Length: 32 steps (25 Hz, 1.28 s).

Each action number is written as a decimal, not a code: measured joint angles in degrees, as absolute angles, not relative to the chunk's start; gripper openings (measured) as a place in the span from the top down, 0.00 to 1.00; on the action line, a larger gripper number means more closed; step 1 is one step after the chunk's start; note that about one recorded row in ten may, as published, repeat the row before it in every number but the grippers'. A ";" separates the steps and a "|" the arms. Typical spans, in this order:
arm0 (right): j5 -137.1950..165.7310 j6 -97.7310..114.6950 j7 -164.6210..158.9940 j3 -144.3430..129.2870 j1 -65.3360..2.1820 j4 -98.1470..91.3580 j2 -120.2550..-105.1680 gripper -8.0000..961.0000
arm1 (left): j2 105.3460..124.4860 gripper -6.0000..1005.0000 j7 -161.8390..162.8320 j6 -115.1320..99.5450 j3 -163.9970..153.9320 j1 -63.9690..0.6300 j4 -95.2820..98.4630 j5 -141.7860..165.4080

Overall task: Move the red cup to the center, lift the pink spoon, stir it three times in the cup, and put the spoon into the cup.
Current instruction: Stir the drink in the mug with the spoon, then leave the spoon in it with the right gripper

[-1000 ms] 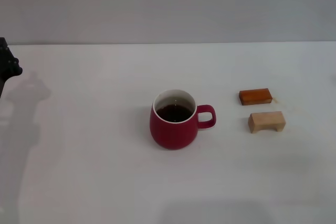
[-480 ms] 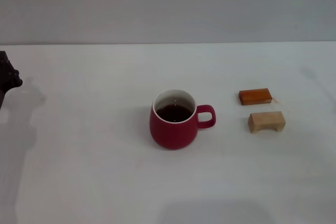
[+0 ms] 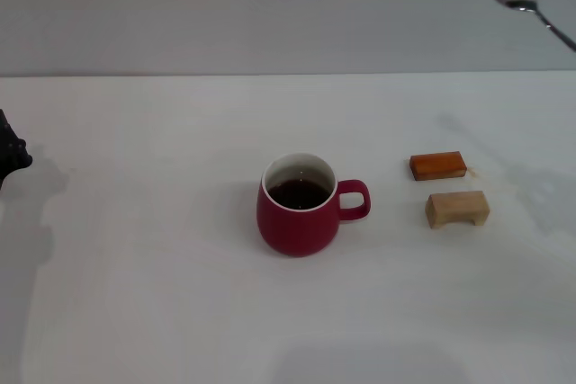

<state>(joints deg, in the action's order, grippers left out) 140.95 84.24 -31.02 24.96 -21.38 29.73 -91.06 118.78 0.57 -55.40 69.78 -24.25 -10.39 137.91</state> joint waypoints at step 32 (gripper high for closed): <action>167.25 32.21 -19.03 54.75 -4.08 80.90 -91.87 0.84 | 118.52 1.00 0.71 -55.49 69.43 -23.66 -10.96 137.97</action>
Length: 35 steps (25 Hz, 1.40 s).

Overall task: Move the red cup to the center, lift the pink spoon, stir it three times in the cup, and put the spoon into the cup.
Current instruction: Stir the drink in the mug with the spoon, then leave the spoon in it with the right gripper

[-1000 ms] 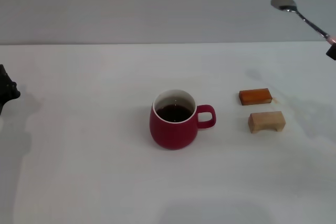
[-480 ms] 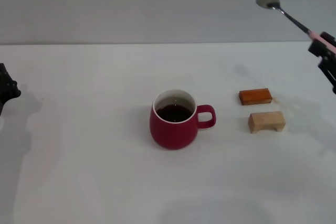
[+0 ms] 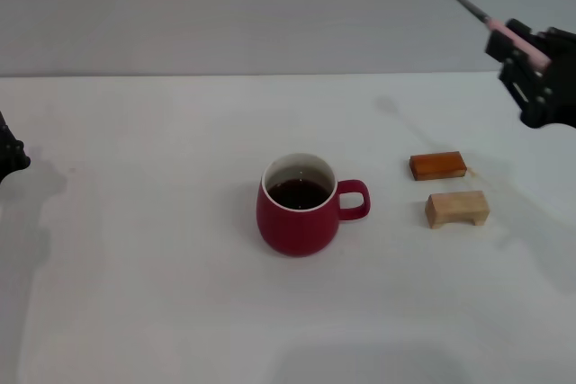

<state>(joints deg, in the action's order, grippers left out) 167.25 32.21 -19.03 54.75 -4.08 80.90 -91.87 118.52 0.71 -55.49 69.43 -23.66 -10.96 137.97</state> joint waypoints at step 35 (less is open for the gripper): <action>143.48 -49.14 18.01 82.60 -14.63 116.32 -118.39 0.84 | 118.29 1.00 0.54 -55.72 72.81 -24.88 -10.88 137.90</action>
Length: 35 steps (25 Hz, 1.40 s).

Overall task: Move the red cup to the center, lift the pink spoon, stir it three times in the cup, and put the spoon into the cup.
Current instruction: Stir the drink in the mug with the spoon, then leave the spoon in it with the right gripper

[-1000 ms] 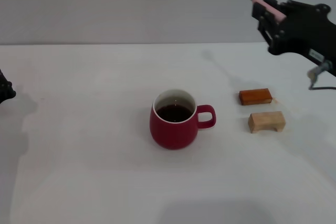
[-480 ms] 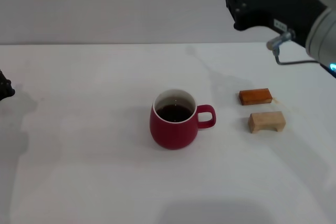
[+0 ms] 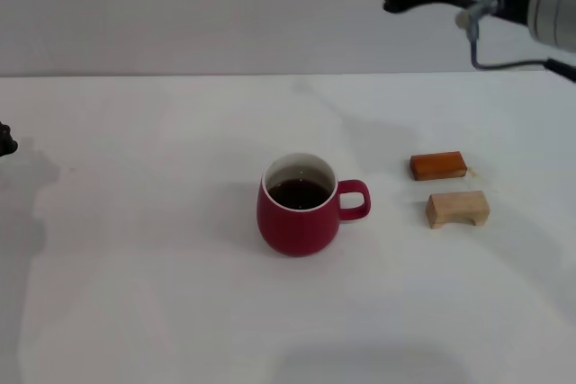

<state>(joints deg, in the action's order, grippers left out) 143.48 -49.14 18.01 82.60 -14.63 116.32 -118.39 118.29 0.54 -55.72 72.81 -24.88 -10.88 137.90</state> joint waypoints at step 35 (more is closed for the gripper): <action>131.18 -97.91 22.65 109.92 -47.80 94.24 -112.90 0.84 | 118.74 1.00 1.02 -55.72 72.94 -25.26 -11.76 137.89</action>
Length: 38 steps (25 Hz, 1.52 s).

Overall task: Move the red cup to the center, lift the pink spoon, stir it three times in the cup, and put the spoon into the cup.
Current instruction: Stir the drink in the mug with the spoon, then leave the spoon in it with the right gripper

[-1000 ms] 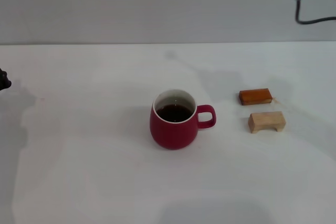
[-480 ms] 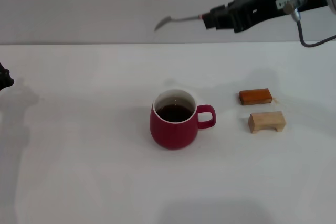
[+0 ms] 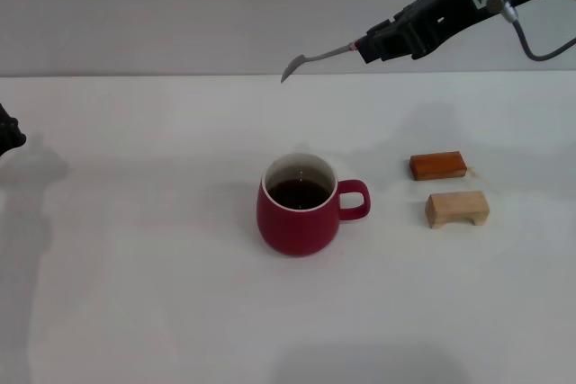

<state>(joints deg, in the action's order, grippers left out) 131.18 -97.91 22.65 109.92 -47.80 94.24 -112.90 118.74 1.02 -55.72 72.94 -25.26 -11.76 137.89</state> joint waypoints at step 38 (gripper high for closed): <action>141.23 -97.25 45.03 106.66 -69.74 52.70 -111.91 0.84 | 118.78 1.00 1.49 -58.26 74.10 -25.99 -12.56 137.11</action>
